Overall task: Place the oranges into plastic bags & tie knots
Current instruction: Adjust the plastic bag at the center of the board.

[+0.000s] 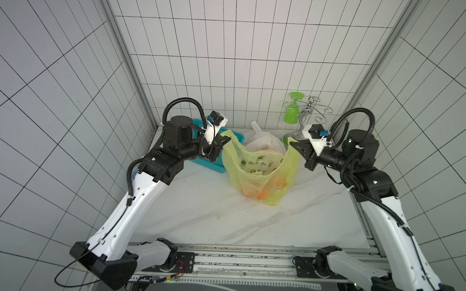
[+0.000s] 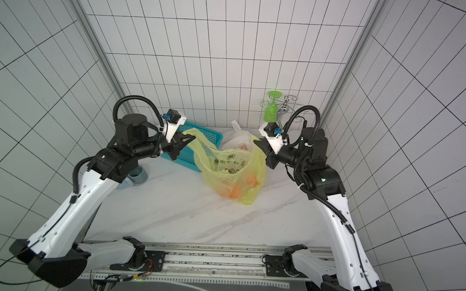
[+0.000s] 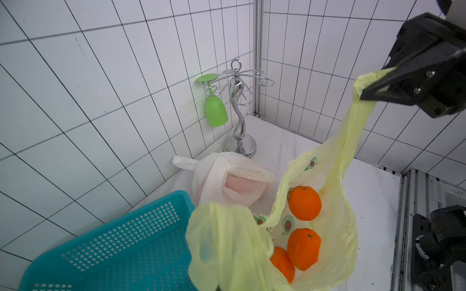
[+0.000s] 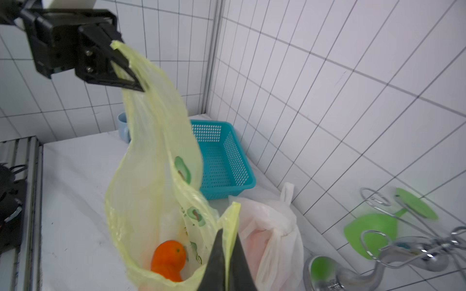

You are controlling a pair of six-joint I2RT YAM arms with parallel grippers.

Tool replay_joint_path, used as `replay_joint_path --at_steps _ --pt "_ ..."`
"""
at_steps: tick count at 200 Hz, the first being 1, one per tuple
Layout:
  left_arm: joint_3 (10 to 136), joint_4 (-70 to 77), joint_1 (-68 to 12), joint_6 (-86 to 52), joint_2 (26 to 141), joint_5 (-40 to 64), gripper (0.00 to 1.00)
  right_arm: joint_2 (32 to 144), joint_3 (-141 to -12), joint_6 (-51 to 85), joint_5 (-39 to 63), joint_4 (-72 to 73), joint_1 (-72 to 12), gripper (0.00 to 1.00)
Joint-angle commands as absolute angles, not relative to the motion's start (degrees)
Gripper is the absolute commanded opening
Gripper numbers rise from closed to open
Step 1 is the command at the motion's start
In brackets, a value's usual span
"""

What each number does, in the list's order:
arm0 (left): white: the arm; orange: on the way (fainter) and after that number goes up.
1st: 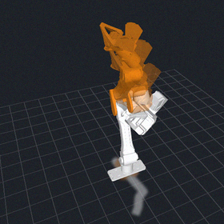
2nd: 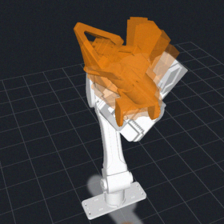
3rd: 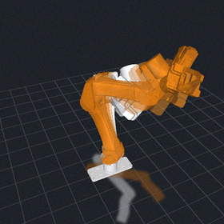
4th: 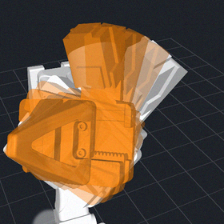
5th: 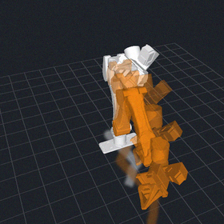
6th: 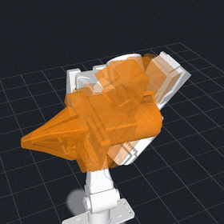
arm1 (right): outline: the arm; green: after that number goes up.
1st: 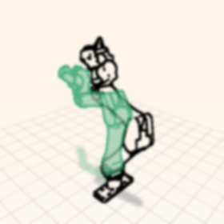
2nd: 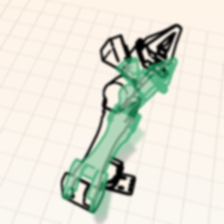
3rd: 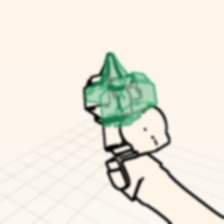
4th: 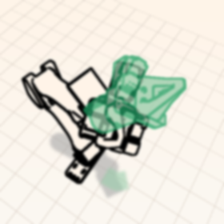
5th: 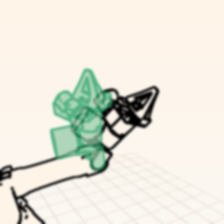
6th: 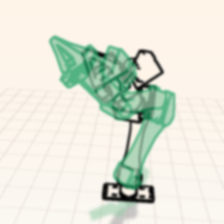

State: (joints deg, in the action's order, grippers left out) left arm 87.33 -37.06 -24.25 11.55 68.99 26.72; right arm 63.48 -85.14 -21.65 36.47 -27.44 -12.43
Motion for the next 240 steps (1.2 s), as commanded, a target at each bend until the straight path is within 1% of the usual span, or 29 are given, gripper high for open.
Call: replay_joint_path --at_steps 1,27,43,64,88,114,122,129,136,142,158,175,191,215,226,240 --pt "89.5 -41.83 -23.91 12.85 68.47 27.06 0.0 67.23 -95.33 -15.26 34.25 -31.27 -8.63 0.0" --pt "90.79 -47.17 -23.98 15.46 68.93 23.76 0.0 70.58 -98.77 -12.92 34.97 -30.58 -7.82 0.0" --pt "90.11 -49.2 -23.99 16.42 68.62 25.78 0.0 71.69 -97.99 -12.62 36.78 -28.6 -7.82 0.0" --pt "85.18 -47.38 -24.46 15.63 68.08 31.27 0.09 73.47 -93.1 -13.3 43.26 -25.29 -7.89 0.0" --pt "80.72 -42.8 -25.4 15.25 67.72 32.42 0.24 77.59 -89.68 -18.72 50.56 -27.3 -8.21 0.0" --pt "80.33 -39.32 -24.43 17.49 65.78 31.87 0.51 80.75 -90.48 -28.48 51.7 -35.25 -10.43 0.0" --pt "80.18 -38.4 -23.74 18.11 64.82 31.97 0.59 80.71 -89.82 -29.86 51.37 -36.02 -10.9 0.0" --pt "80.11 -38.27 -23.18 19.12 64.38 32.55 0.68 80.41 -89.03 -30.29 51.01 -35.84 -11.16 0.0" --pt "80.0 -38.82 -22.27 20.67 64.0 34.39 0.74 80.1 -88.1 -30.41 50.52 -35.48 -11.25 0.0" --pt "79.9 -39.58 -21.5 22.09 63.91 36.39 0.77 79.83 -87.54 -30.41 50.05 -35.18 -11.25 0.0" --pt "78.98 -40.01 -19.62 24.22 64.23 40.3 0.83 79.3 -86.6 -30.5 48.71 -34.89 -11.25 0.0" --pt "77.61 -36.27 -19.51 23.07 65.6 40.7 0.85 78.74 -85.89 -30.43 48.68 -34.76 -11.25 0.0" --pt "77.72 -30.72 -20.27 19.78 68.5 38.62 0.9 77.95 -85.18 -29.84 48.71 -34.19 -11.25 0.0" --pt "81.13 -26.31 -23.13 19.14 74.92 29.56 0.92 76.79 -84.21 -29.36 48.35 -33.32 -11.25 0.0" --pt "83.67 -25.19 -23.51 17.41 78.58 29.83 0.92 76.43 -84.1 -29.29 48.1 -33.31 -11.25 0.0" --pt "87.63 -25.31 -24.17 14.73 83.0 33.68 0.93 76.2 -83.89 -28.99 47.62 -33.16 -11.25 0.0"
